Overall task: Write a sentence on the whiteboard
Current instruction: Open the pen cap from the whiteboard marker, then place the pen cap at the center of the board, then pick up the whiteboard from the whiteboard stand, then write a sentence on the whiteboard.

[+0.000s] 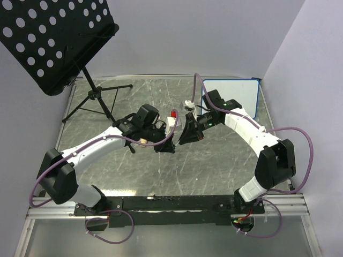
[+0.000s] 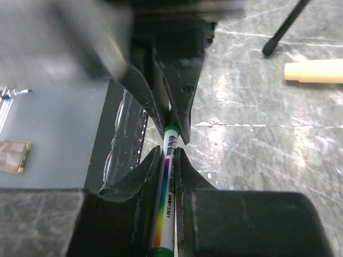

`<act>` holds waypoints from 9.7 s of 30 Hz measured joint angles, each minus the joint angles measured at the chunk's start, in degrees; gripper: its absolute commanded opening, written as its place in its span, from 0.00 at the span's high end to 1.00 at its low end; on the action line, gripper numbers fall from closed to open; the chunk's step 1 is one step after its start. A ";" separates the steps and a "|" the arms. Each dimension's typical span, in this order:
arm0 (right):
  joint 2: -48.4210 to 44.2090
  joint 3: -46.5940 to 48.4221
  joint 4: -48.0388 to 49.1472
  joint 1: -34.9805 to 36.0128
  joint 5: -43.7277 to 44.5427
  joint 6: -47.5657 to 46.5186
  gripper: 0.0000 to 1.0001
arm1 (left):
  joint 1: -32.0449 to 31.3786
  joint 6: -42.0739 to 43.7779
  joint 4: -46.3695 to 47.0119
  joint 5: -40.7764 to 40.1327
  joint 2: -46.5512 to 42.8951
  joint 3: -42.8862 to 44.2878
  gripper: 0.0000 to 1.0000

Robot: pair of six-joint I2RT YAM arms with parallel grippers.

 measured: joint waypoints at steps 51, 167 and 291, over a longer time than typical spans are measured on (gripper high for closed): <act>-20.09 -16.24 30.21 -22.97 12.33 30.49 1.00 | -4.61 -37.44 17.99 -36.33 16.65 -9.14 0.65; -19.39 -16.24 28.85 -33.11 8.17 30.69 1.00 | 11.56 -71.38 77.66 4.42 78.03 62.84 0.99; 1.92 -0.72 46.58 6.19 32.39 33.46 1.00 | 24.30 -58.29 91.58 -4.55 10.32 -34.95 0.99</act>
